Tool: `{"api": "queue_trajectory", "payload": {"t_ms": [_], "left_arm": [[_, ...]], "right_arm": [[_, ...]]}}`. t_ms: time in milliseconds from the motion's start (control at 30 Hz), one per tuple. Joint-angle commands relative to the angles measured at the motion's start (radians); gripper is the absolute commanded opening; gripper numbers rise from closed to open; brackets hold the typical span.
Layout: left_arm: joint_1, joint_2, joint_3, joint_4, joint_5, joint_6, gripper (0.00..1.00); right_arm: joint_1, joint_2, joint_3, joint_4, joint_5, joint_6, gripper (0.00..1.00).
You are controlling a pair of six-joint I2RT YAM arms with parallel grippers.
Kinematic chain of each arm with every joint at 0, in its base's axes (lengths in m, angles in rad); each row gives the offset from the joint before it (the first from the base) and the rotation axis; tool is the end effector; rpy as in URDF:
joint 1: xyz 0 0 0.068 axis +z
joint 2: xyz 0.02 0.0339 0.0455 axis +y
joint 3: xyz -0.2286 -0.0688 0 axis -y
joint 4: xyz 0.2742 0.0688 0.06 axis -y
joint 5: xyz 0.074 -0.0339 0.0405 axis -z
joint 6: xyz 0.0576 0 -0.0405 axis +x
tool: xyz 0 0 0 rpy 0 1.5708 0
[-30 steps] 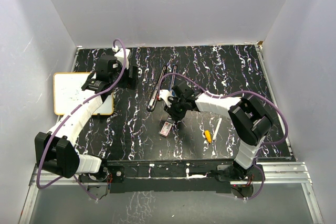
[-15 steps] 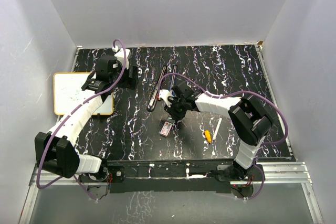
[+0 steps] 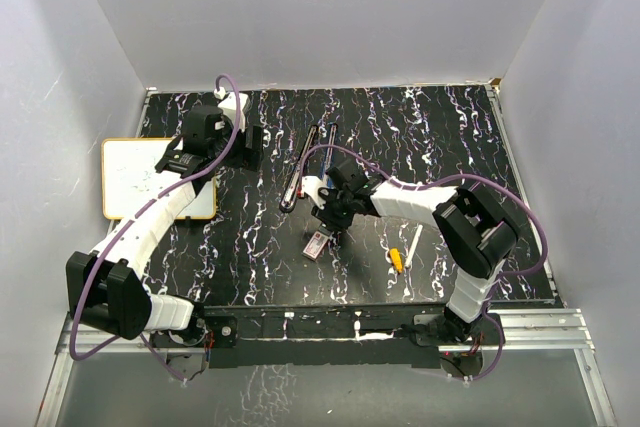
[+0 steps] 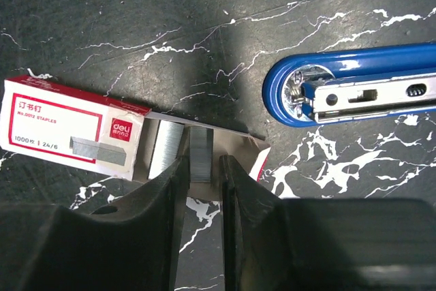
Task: Load the staples into the stapler
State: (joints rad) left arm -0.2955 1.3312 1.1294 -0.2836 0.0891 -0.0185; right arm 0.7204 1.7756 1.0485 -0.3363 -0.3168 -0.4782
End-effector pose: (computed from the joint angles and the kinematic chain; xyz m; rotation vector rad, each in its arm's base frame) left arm 0.3454 -0.1105 0.2781 0.3402 2.0382 -0.2857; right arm 0.2691 0.2601 0.0874 -1.5753 2.1127 0.5000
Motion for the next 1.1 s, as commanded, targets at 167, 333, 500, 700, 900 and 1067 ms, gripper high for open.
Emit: {"api": "queue_trajectory", "payload": {"t_ms": [167,333,500,700,900,1067], "left_arm": [[0.006,-0.055,-0.008,0.014,0.009,0.007,0.81],[0.007,-0.059,-0.011,0.014,0.006,0.010,0.82],[0.007,-0.058,-0.011,0.014,0.014,0.012,0.83],[0.008,-0.062,-0.009,0.019,0.038,0.005,0.83],[0.011,-0.062,-0.006,0.033,0.154,-0.017,0.83],[0.012,-0.045,0.048,0.024,0.334,-0.019,0.84]], "right_arm": [[0.006,-0.007,-0.013,0.064,0.053,-0.029,0.23],[0.005,-0.015,-0.025,0.073,0.056,-0.013,0.17],[0.003,-0.048,-0.004,0.071,0.027,0.019,0.12],[-0.025,-0.101,0.033,0.064,-0.035,0.062,0.12],[-0.093,-0.169,0.078,0.050,-0.148,0.139,0.12],[-0.186,-0.238,0.156,0.059,-0.270,0.257,0.12]]}}
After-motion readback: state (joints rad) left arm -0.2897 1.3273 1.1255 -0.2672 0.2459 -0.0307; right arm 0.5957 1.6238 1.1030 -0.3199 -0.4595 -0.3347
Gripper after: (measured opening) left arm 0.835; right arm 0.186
